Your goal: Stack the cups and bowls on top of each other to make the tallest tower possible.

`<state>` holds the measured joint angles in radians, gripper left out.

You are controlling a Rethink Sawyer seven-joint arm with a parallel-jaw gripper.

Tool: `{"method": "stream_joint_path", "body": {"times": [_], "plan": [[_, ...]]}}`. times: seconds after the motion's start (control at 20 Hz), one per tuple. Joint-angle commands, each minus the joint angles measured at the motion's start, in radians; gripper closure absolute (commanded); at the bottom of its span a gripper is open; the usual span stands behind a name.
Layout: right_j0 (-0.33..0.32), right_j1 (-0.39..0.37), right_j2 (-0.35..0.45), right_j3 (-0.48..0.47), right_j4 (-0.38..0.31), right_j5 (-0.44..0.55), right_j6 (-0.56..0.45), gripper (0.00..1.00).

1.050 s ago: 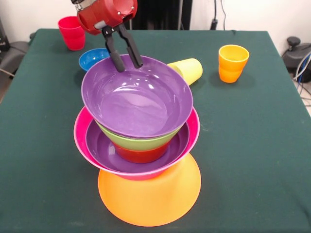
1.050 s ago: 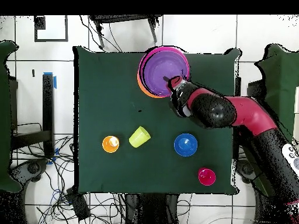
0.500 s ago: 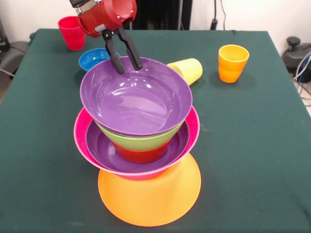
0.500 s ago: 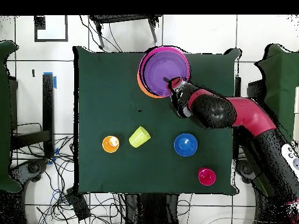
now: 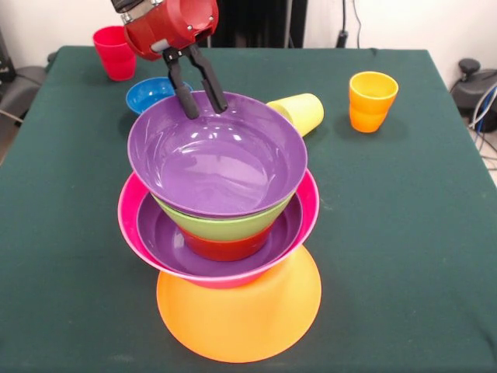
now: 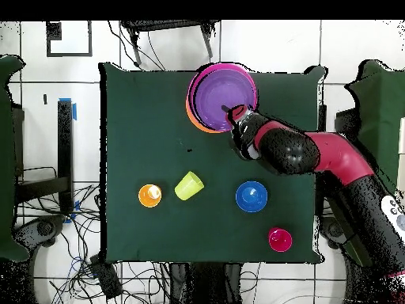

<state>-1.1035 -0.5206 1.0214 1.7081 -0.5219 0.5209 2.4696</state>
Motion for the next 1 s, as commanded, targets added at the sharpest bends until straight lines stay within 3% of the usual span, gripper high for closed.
{"method": "stream_joint_path", "body": {"times": [0.05, 1.0], "plan": [[0.028, 0.036, -0.056, 0.013, -0.074, -0.005, -0.174, 0.00], [0.030, 0.071, -0.064, 0.007, -0.088, -0.021, -0.170, 0.00]]}}
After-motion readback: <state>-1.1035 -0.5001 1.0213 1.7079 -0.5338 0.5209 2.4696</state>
